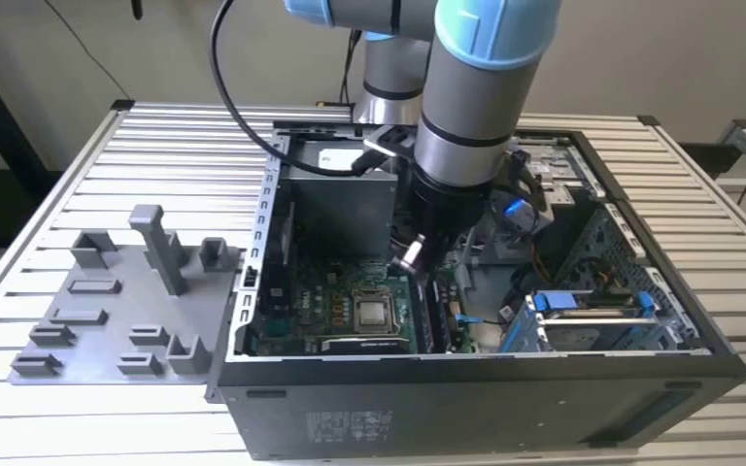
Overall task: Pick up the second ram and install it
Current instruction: 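Press down the second ram until it locks into place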
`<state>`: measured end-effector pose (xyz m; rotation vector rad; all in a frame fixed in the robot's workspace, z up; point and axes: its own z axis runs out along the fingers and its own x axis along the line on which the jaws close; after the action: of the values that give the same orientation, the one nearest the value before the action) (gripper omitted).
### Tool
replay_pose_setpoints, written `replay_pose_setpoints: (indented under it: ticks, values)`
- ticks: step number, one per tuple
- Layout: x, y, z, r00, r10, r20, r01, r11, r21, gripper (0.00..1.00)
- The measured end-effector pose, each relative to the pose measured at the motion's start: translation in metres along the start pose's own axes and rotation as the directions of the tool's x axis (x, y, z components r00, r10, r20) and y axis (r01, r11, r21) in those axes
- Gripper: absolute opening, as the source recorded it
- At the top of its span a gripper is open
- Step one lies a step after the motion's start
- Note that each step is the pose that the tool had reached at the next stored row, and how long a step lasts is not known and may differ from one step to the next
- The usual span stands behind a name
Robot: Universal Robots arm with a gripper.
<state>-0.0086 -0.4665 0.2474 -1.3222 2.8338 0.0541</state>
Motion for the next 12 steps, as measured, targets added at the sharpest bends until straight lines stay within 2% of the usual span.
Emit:
replay_pose_setpoints:
  ticks: [4,7,10,12]
  values:
    - [0.0,-0.0001,0.0013,0.9986,-0.052,0.0006,0.052,0.9986,0.0007,0.11]
    - [0.0,-0.0001,0.002,0.9953,-0.097,0.0003,0.097,0.9953,0.0006,0.11]
    - [0.0001,-0.0001,0.0027,0.9895,-0.145,0.0005,0.145,0.9895,0.0009,0.11]
    - [0.0001,0.0,0.0031,0.9836,-0.18,-0.0003,0.18,0.9836,-0.0001,0.11]
